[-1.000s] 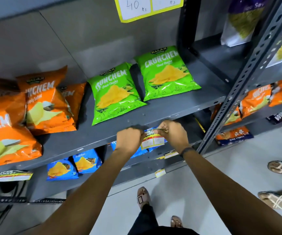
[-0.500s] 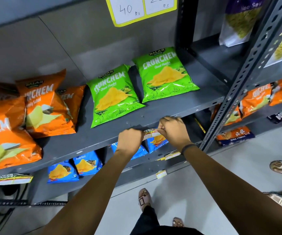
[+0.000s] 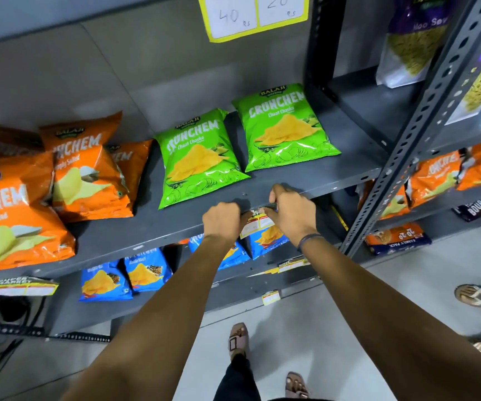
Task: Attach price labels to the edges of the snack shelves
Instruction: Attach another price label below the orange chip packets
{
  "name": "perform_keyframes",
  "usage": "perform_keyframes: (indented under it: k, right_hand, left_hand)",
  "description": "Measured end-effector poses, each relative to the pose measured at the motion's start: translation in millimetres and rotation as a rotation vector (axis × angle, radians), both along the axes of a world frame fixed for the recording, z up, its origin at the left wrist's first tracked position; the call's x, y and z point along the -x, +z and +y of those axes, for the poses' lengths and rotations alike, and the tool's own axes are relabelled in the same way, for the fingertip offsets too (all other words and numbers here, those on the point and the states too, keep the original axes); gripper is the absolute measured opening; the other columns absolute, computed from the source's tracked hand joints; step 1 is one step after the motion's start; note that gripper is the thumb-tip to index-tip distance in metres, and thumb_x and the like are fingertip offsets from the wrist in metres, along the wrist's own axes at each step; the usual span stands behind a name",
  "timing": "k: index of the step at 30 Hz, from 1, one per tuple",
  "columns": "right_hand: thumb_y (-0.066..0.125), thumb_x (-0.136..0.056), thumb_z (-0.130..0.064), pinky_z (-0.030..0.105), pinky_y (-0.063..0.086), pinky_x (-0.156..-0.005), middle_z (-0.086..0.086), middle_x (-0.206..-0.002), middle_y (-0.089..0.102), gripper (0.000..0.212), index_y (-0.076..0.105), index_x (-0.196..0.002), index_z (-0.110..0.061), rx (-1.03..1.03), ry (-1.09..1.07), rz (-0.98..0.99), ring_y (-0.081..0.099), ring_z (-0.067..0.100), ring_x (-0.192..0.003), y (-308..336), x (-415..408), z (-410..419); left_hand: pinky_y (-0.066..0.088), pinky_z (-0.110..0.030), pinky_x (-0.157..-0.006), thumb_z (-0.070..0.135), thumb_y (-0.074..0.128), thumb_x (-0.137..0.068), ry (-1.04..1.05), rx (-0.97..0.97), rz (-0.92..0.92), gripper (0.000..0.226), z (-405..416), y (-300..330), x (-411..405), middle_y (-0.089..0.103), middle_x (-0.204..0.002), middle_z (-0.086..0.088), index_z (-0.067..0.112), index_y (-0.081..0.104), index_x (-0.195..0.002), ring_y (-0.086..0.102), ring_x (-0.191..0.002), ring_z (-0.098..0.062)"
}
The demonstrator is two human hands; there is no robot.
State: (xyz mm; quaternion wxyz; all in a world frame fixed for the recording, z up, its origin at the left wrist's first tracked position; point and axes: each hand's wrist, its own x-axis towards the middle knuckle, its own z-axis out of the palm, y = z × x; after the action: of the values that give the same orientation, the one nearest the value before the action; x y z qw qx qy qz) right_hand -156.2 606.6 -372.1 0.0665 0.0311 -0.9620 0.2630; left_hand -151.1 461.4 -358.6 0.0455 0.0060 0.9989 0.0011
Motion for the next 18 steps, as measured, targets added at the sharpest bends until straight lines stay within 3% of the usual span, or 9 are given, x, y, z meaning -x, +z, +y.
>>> perform_keyframes:
  k: [6, 10, 12, 14, 16, 18]
  right_hand:
    - [0.063, -0.082, -0.04, 0.038, 0.051, -0.066, 0.009, -0.085, 0.07, 0.025, 0.057, -0.088, -0.016, 0.303, -0.111, -0.078, 0.065, 0.032, -0.085, -0.3, -38.4, -53.0]
    - [0.065, -0.082, -0.033, 0.035, 0.051, -0.07, 0.01, -0.091, 0.075, 0.02, 0.065, -0.087, -0.014, 0.474, 0.029, -0.229, 0.067, 0.028, -0.087, -16.5, -54.5, -128.6]
    - [0.065, -0.084, -0.023, 0.03, 0.051, -0.069, 0.015, -0.092, 0.074, 0.018, 0.068, -0.089, -0.006, 0.555, 0.152, -0.31, 0.066, 0.025, -0.082, -27.2, -59.0, -180.8]
    - [0.063, -0.086, -0.016, 0.029, 0.049, -0.066, 0.022, -0.086, 0.072, 0.02, 0.068, -0.088, 0.003, 0.622, 0.231, -0.417, 0.06, 0.021, -0.076, -35.9, -66.8, -240.4]
    - [0.058, -0.089, -0.017, 0.037, 0.049, -0.065, 0.029, -0.087, 0.068, 0.025, 0.066, -0.092, 0.007, 0.696, 0.24, -0.572, 0.061, 0.026, -0.072, -42.3, -79.2, -301.2]
    - [0.051, -0.093, -0.019, 0.03, 0.045, -0.06, 0.022, -0.092, 0.061, 0.02, 0.064, -0.097, -0.005, 0.804, 0.23, -0.772, 0.06, 0.02, -0.069, -38.6, -97.2, -352.9]
  left_hand:
    - [0.053, -0.037, -0.069, 0.047, 0.046, -0.097, 0.044, -0.116, 0.158, 0.04, -53.5, 9.4, -45.9, 0.072, -0.096, -0.014, 0.011, 0.063, -0.093, 0.067, -0.093, -0.036]
    - [0.052, -0.038, -0.052, 0.029, 0.058, -0.093, 0.126, -0.164, 0.37, 0.026, -145.7, 16.4, -78.7, 0.069, -0.079, -0.02, 0.007, 0.064, -0.08, 0.068, -0.08, -0.037]
    - [0.05, -0.036, -0.046, 0.03, 0.047, -0.09, 0.169, -0.097, 0.425, 0.031, -203.9, 18.1, -94.1, 0.066, -0.072, -0.018, 0.007, 0.062, -0.074, 0.066, -0.074, -0.036]
    - [0.049, -0.037, -0.049, 0.029, 0.038, -0.087, 0.208, -0.016, 0.45, 0.034, -263.1, 19.4, -110.6, 0.066, -0.074, -0.018, 0.007, 0.063, -0.077, 0.063, -0.076, -0.037]
    - [0.051, -0.039, -0.056, 0.022, 0.048, -0.087, 0.276, 0.037, 0.46, 0.024, -318.8, 20.7, -128.1, 0.067, -0.081, -0.019, 0.006, 0.066, -0.085, 0.063, -0.081, -0.039]
    - [0.052, -0.042, -0.064, 0.019, 0.059, -0.089, 0.354, 0.042, 0.43, 0.016, -367.2, 20.2, -143.5, 0.067, -0.091, -0.022, 0.005, 0.066, -0.095, 0.061, -0.089, -0.04]
